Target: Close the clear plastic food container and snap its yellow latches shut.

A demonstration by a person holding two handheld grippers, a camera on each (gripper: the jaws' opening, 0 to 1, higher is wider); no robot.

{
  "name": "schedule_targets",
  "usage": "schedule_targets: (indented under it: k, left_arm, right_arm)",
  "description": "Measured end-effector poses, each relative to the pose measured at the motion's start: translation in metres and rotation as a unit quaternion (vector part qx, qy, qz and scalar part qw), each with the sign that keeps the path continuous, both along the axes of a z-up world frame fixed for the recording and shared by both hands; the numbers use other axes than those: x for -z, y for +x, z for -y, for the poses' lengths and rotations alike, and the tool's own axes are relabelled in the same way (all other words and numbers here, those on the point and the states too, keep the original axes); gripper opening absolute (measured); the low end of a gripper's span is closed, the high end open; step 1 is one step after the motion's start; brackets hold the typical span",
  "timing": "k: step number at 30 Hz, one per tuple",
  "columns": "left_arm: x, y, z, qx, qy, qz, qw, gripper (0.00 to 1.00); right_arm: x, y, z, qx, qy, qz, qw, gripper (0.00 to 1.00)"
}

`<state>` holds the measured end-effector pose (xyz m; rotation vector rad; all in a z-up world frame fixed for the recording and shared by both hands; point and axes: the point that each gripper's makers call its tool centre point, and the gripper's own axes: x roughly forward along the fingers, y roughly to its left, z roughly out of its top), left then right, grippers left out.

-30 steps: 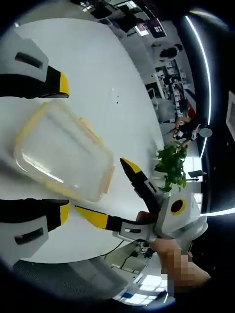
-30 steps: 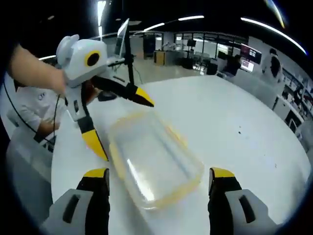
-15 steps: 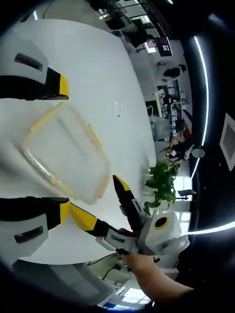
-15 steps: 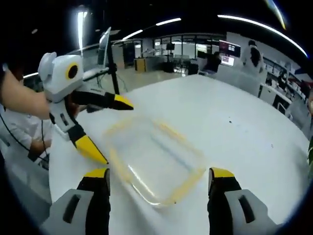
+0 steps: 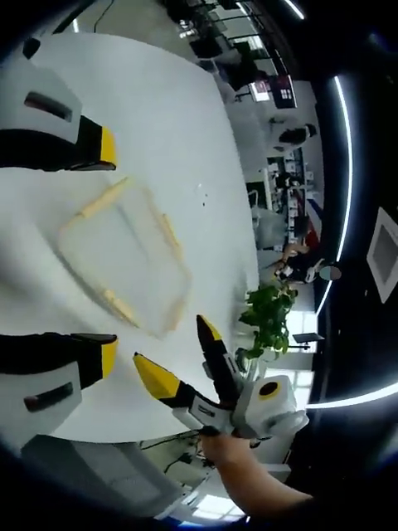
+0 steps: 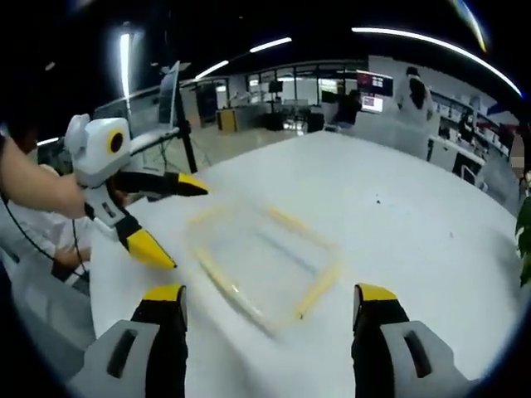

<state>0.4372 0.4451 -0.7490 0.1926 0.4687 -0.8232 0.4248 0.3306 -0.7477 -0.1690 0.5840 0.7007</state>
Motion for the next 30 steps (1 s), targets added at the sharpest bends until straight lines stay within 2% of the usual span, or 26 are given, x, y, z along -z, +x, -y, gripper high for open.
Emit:
schedule_targets:
  k: [5,7,14,22,26,30]
  left_arm:
    - [-0.005,-0.005,-0.003,-0.011,-0.014,-0.003,0.9998,0.79]
    - [-0.007,-0.007,-0.004,-0.013,-0.018,-0.002,0.9997,0.79]
    - [-0.009,-0.018,-0.007,-0.020,-0.023,-0.006,0.9995,0.78]
    - [-0.009,-0.035,-0.003,-0.012,-0.023,-0.012,0.9996,0.78]
    - [-0.010,-0.037,-0.003,-0.019,-0.028,-0.016,0.9993,0.78]
    - [-0.013,-0.040,-0.004,-0.025,-0.032,-0.015,0.9991,0.78]
  right_arm:
    - [-0.005,-0.006,0.009,0.014,0.012,0.000,0.9998,0.81]
    - [-0.008,-0.009,0.012,0.024,0.022,-0.008,0.9994,0.80]
    - [-0.015,-0.017,0.019,0.031,0.023,0.001,0.9993,0.79]
    - [-0.019,-0.027,0.022,0.052,0.042,0.002,0.9977,0.79]
    - [-0.019,-0.034,0.027,0.054,0.040,0.001,0.9977,0.79]
    - [-0.022,-0.038,0.035,0.069,0.056,0.000,0.9960,0.79]
